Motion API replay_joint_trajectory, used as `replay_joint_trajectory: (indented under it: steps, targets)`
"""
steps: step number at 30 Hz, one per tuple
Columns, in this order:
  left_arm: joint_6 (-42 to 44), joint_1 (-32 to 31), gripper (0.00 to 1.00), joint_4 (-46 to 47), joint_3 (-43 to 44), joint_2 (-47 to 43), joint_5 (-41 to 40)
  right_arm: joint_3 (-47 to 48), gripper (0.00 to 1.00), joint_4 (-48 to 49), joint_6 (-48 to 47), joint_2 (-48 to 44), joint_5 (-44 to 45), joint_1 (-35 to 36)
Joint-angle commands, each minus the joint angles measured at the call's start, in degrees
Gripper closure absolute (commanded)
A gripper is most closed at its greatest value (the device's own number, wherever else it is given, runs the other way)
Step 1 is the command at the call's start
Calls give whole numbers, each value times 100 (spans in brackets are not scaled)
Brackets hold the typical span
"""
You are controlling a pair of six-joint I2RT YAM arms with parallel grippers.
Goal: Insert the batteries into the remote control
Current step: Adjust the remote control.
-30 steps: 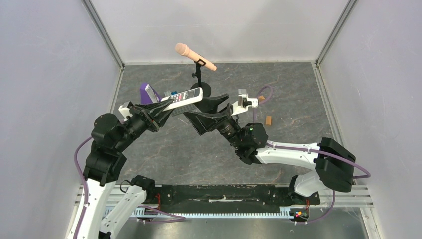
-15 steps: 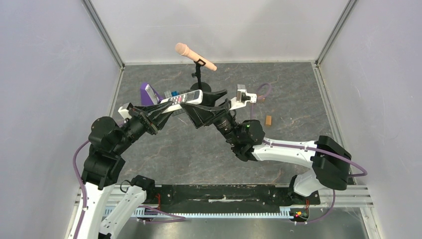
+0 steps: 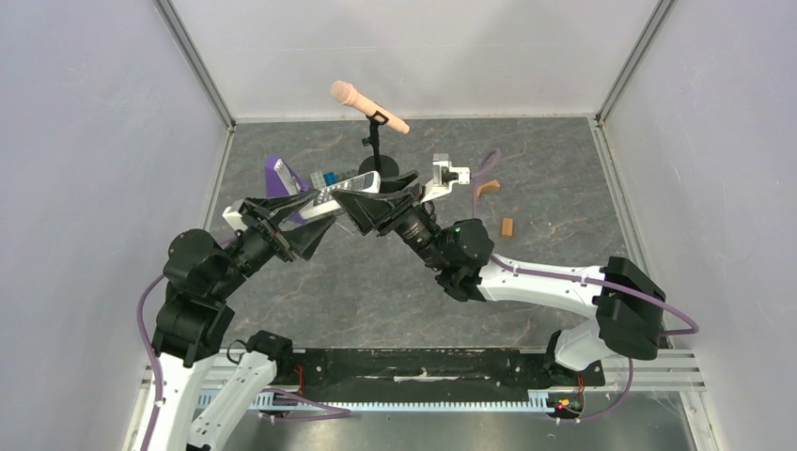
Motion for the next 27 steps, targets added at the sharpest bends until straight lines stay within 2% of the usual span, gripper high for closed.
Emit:
replay_joint_trajectory:
  steps: [1, 2, 4, 7, 12, 16, 20, 22, 24, 27]
  targets:
    - [-186, -20, 31, 251, -93, -223, 33, 211, 52, -624, -33, -252, 172, -16]
    - [-95, -19, 27, 251, -113, -262, -48, 248, 54, -831, -32, -305, 286, -15]
    - [475, -19, 26, 213, -109, -382, -402, 384, 55, -1659, -65, -420, 708, -21]
    - [1382, -19, 25, -290, -144, -531, -778, 669, 54, -2870, -327, -604, 899, -127]
    - [3068, -19, 25, -585, -339, -499, -801, 1349, 53, -5577, -459, -900, 914, -517]
    - [5373, -15, 25, -838, 166, -86, -603, 1506, 50, -7107, -472, -1182, 678, -912]
    - [8543, -19, 27, -1127, 490, 91, 99, 1549, 48, -7888, -610, -1345, 62, -1160]
    - [9501, -18, 27, -1108, 262, -189, 175, 1577, 48, -8168, -609, -1346, -294, -1195]
    - [10101, -19, 26, -775, -85, -451, 542, 1573, 48, -8315, -559, -1314, -619, -1191]
    - [10148, -18, 25, -422, -302, -449, 841, 1541, 48, -8378, -376, -1207, -866, -1195]
